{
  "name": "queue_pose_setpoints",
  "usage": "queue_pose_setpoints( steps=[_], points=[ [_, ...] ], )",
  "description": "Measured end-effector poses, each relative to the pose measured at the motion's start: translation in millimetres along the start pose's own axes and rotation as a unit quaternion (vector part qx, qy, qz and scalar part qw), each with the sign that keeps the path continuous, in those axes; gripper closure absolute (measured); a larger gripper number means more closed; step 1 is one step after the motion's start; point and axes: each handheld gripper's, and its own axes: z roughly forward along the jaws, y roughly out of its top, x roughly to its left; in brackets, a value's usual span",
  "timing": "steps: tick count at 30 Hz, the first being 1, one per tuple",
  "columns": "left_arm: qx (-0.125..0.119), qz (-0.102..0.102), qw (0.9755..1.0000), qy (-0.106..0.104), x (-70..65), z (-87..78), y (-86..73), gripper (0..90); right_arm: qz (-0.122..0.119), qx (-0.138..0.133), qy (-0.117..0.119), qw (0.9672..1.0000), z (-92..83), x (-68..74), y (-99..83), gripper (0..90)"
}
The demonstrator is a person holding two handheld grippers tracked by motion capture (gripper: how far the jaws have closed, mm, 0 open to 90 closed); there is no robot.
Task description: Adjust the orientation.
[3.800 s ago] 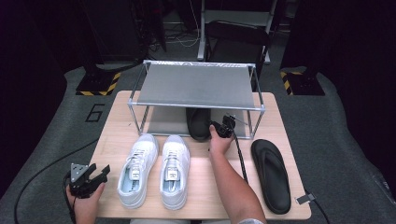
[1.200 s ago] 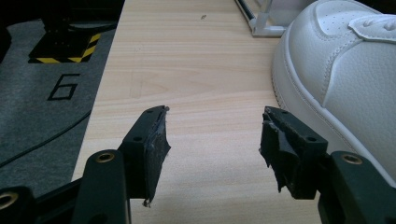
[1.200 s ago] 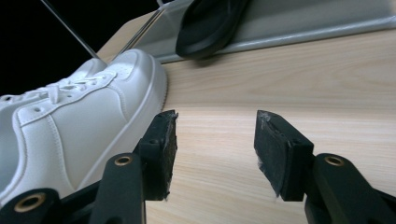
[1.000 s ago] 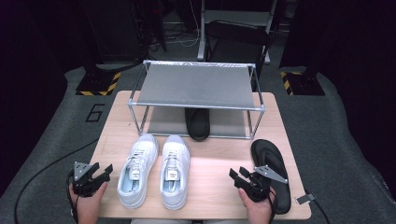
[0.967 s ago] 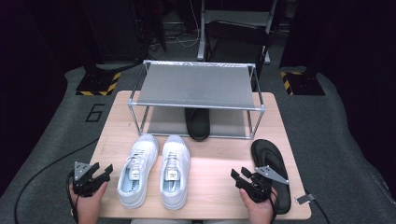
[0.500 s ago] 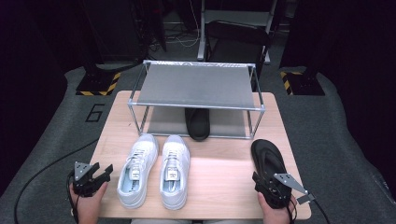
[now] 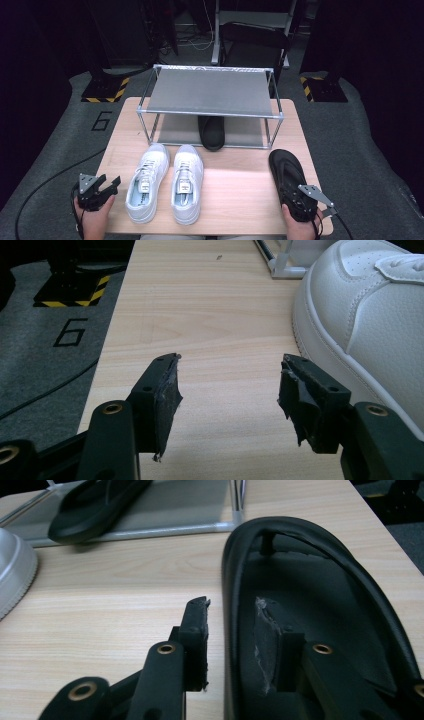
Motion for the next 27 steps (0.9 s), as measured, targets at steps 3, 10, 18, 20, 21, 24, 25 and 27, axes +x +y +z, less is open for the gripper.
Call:
queue_pose_setpoints(
  steps=[3,10,18,20,21,24,25,27],
  points=[
    [0.002,0.001,1.0,-0.001,-0.2,0.4,0.1,40.4,0.002,0.014,0.002,0.9999,4.6,-3.2,-1.0,68.9],
    [0.0,0.0,1.0,-0.001,-0.3,0.1,0.0,40.4,0.007,0.03,0.003,0.9995,13.8,-7.0,-5.6,75.5],
    [0.002,-0.001,1.0,-0.002,-0.9,0.5,0.0,40.4,-0.001,0.04,0.011,0.9991,14.2,-4.1,-5.6,83.8],
    [0.0,0.001,1.0,-0.001,-0.3,0.8,0.1,40.4,-0.001,0.041,0.015,0.9991,13.4,-3.4,-5.4,83.9],
    [0.001,0.001,1.0,-0.002,-0.1,0.7,0.2,40.4,0.001,0.04,0.019,0.999,12.9,-1.7,-5.4,83.9],
    [-0.005,0.001,1.0,0.001,-0.8,1.9,-0.3,40.4,-0.007,0.046,0.032,0.9984,11.5,7.8,-6.2,84.0],
    [-0.005,0.002,1.0,0.0,-0.9,1.9,-0.2,40.4,-0.01,0.047,0.036,0.9982,12.0,12.1,-7.1,83.9],
    [-0.008,0.001,1.0,0.001,-1.6,2.1,-0.5,40.4,-0.017,0.052,0.049,0.9973,13.1,19.4,-8.4,83.9]
  ],
)
